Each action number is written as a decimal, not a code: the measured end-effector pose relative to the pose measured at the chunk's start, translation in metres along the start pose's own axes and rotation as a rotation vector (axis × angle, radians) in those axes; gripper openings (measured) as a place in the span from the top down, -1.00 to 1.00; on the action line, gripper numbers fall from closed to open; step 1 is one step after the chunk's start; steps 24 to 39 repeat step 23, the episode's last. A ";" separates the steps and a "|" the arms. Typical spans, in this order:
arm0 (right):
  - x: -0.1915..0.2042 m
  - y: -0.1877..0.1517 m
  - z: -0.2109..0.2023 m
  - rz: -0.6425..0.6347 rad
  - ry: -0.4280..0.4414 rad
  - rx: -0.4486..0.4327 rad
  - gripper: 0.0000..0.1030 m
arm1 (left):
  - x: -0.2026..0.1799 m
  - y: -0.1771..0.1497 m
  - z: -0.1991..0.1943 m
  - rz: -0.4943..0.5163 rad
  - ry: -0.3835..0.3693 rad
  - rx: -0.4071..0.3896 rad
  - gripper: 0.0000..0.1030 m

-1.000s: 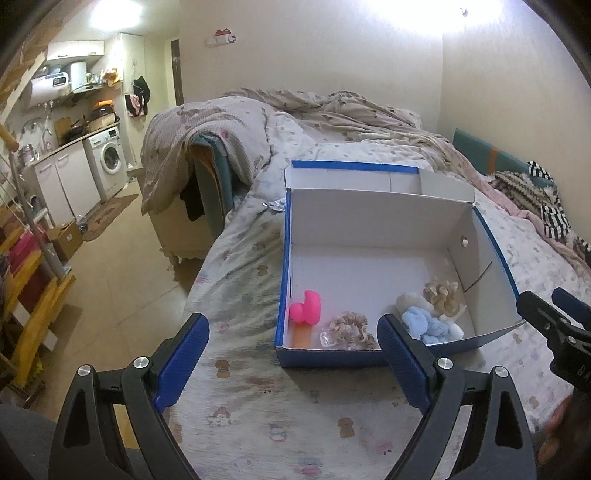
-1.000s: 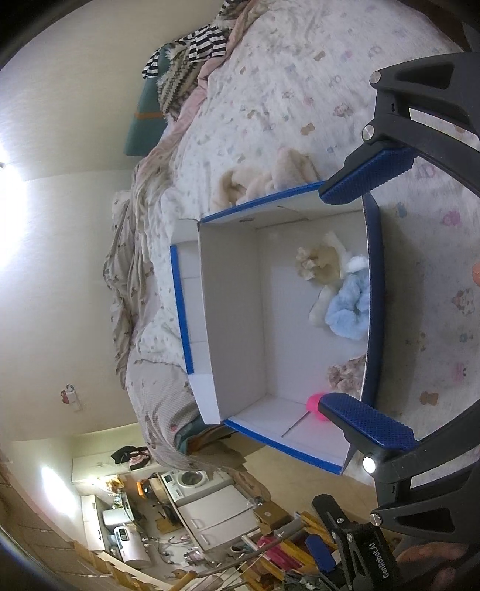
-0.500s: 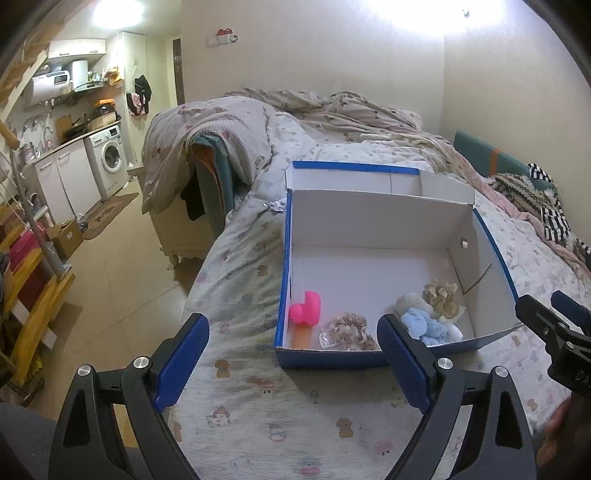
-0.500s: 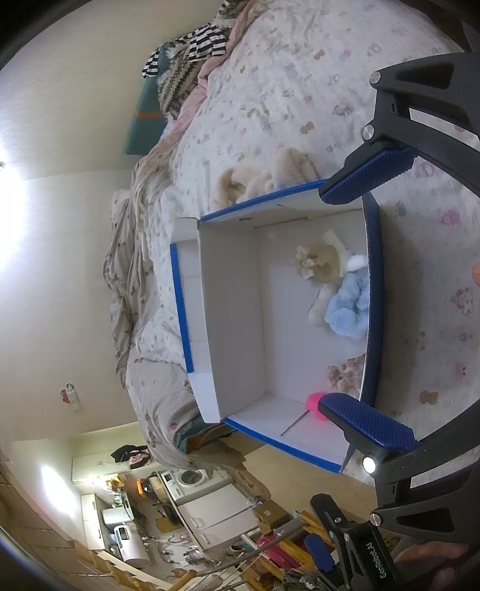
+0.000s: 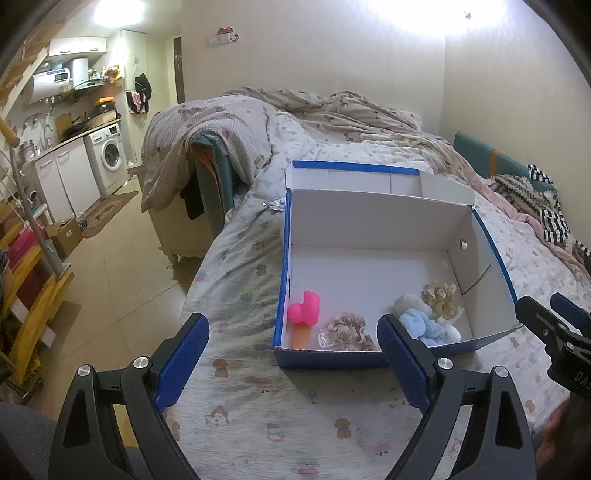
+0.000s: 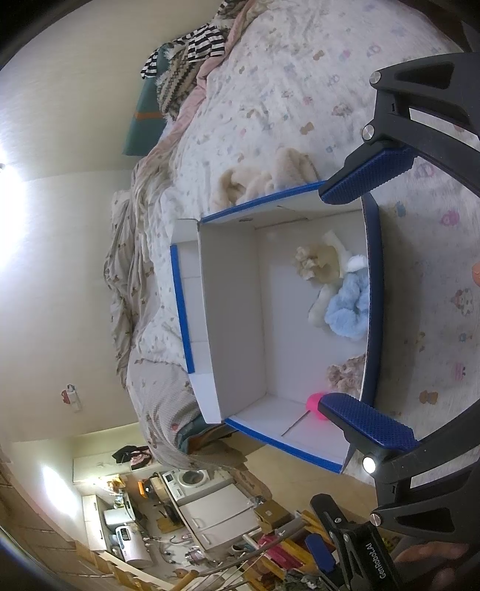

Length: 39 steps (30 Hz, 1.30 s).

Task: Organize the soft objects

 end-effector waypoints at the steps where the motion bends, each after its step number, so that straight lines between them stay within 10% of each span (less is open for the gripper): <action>1: 0.000 0.000 0.000 0.000 -0.001 0.001 -1.00 | 0.000 0.000 0.000 0.000 0.000 0.000 -0.78; 39: 0.000 0.000 -0.001 0.004 -0.003 0.001 -1.00 | -0.001 -0.001 0.001 -0.001 -0.005 0.015 -0.78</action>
Point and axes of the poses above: each gripper's, at about its wrist camera, not at the fingertips, and z roughly the way its jaws point, x to its left, y to its top, the point moved 2 cm from there along z, roughly the way its jaws point, and after that the axes turned 7 degrees about x, right-handed, at the moved point
